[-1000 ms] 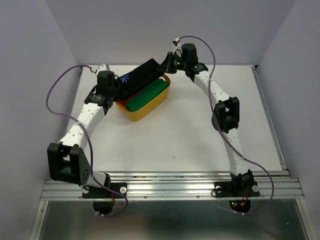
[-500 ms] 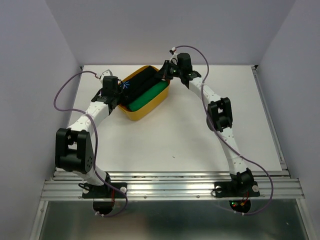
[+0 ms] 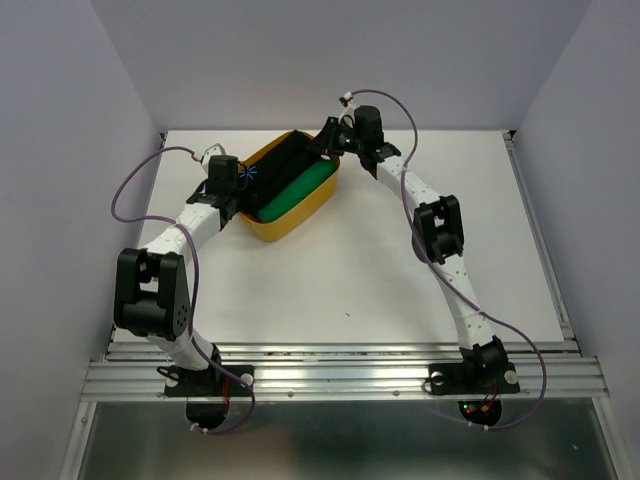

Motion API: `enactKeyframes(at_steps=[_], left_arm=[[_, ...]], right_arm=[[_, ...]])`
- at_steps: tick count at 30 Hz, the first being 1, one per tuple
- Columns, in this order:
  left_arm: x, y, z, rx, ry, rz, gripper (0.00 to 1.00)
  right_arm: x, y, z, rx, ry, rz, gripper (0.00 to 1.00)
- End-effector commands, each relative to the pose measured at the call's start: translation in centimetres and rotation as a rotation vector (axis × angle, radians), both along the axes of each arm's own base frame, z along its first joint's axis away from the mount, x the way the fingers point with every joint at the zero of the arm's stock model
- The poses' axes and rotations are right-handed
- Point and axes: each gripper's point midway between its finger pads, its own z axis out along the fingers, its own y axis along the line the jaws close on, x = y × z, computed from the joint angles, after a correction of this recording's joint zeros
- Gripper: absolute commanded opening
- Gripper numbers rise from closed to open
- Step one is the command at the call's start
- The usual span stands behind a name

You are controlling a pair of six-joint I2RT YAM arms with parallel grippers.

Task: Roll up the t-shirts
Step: Place the T-shirt in the bin.

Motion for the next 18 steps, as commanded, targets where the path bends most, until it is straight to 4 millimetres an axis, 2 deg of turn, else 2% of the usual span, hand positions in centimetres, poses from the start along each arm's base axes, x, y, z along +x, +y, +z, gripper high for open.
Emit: enactKeyframes(at_steps=[1,2,3,5,8,9,10,11,13,14,15,17,18], left_arm=[[-0.8,0.4,-0.5,0.014,0.031,-0.001,0.09],[-0.9,0.4,-0.5,0.014,0.036,-0.001,0.15],[-0.9,0.4,-0.2,0.015,0.031,-0.002,0.28],[-1.0,0.5,0.4,0.017,0.022,-0.005,0.36],[-1.1,0.6,1.1,0.025,0.013,-0.009,0.58],[-1.0,0.7,1.4,0.030,0.010,-0.007,0.62],[-0.8,0.7,1.9,0.034,0.000,-0.005,0.66],[-0.8,0.8,2.1,0.040,0.005,-0.006,0.66],[-0.5,0.8,3.4,0.045,-0.021,-0.008,0.66],[-0.4,0.9,4.0,0.048,-0.033,-0.006,0.66],[-0.4,1.0,4.5,0.055,-0.039,-0.008,0.66],[0.0,1.1,6.1,0.060,-0.068,-0.007,0.66],[0.0,1.0,6.5,0.061,-0.074,-0.010,0.65]], right_arm=[[1.0,0.4,3.9,0.042,-0.136,-0.031,0.42],[0.9,0.3,4.1,0.041,-0.140,-0.029,0.47],[0.8,0.3,4.5,0.039,-0.145,-0.028,0.50],[0.2,0.7,5.5,0.039,-0.164,-0.019,0.51],[-0.1,0.6,5.7,0.031,-0.161,-0.016,0.57],[-0.2,0.5,5.9,0.027,-0.164,-0.017,0.62],[-0.4,0.3,6.9,0.029,-0.176,-0.020,0.72],[-0.3,0.1,6.5,0.015,-0.171,-0.034,0.74],[-0.4,-0.3,7.2,0.007,-0.181,-0.054,0.78],[-0.7,-0.7,8.9,0.007,-0.207,-0.067,0.80],[-0.6,-1.2,8.6,-0.008,-0.199,-0.096,0.80],[-0.7,-1.8,9.6,-0.023,-0.217,-0.125,0.80],[-0.8,-2.5,11.6,-0.023,-0.246,-0.158,0.80]])
